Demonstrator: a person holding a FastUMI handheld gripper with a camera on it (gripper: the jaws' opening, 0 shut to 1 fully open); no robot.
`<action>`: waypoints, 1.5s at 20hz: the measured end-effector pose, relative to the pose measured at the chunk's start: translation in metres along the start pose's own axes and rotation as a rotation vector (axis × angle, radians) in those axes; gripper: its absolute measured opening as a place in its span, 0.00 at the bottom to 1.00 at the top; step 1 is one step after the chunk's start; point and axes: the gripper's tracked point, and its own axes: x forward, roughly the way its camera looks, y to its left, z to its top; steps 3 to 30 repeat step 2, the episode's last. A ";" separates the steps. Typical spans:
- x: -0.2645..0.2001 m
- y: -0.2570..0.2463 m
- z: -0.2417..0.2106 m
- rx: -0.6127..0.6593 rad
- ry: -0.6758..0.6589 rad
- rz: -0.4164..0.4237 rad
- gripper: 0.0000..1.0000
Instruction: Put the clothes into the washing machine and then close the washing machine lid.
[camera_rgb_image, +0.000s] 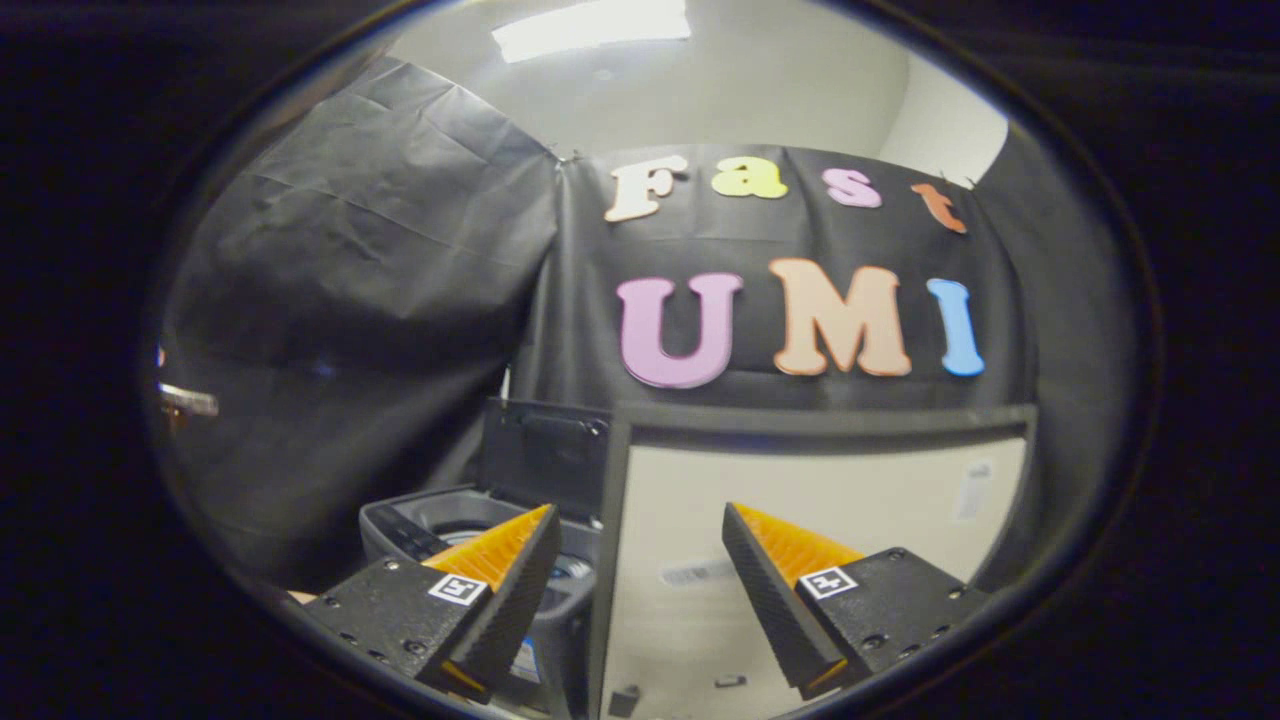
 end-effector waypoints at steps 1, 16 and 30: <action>0.013 0.018 0.009 0.012 0.003 0.041 0.98; 0.026 0.034 0.018 0.033 0.010 0.073 0.98; 0.026 0.034 0.018 0.033 0.010 0.073 0.98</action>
